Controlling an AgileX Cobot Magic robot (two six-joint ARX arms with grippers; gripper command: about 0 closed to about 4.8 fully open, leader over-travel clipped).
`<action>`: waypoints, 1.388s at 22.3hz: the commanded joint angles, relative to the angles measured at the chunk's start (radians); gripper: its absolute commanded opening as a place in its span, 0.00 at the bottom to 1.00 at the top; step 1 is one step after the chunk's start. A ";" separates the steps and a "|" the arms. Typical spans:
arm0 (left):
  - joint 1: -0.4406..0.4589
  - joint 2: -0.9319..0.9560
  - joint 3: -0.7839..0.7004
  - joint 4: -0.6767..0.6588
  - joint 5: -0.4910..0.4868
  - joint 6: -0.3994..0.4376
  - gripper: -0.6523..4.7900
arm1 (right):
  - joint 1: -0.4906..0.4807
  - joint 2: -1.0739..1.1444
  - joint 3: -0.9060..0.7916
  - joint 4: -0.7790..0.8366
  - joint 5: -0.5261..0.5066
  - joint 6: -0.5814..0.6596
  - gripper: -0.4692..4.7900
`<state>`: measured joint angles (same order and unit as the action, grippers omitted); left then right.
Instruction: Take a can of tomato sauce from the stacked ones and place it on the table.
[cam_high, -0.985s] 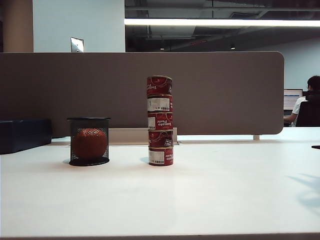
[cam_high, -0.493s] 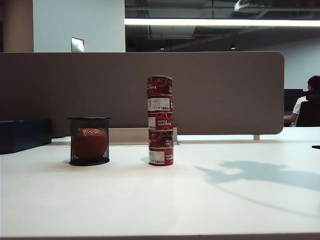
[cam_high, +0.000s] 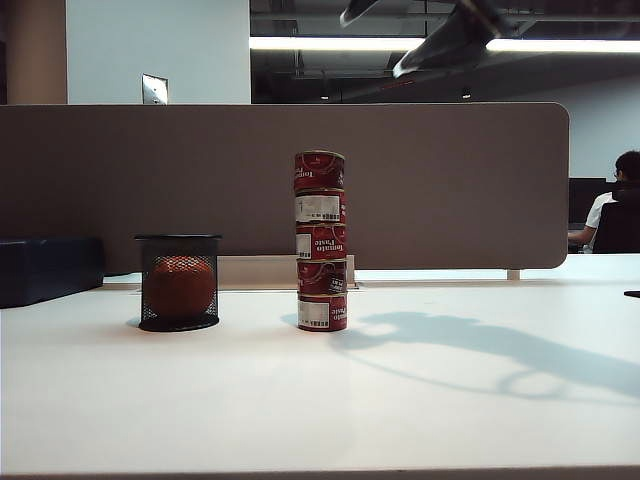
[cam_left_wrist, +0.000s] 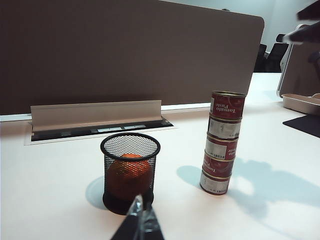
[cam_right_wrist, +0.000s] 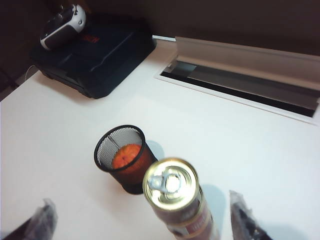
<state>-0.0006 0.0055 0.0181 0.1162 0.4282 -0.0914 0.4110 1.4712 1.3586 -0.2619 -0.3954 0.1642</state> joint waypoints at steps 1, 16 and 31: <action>0.002 0.001 0.007 0.013 0.006 -0.003 0.11 | 0.013 0.042 0.021 0.051 -0.004 0.000 1.00; 0.002 0.001 0.007 0.012 0.006 -0.003 0.11 | 0.055 0.225 0.035 0.138 -0.027 0.000 1.00; 0.002 0.001 0.007 0.011 0.033 -0.004 0.11 | 0.055 0.288 0.035 0.174 -0.026 -0.008 1.00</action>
<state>-0.0010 0.0055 0.0181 0.1154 0.4561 -0.0917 0.4648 1.7588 1.3891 -0.1120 -0.4164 0.1600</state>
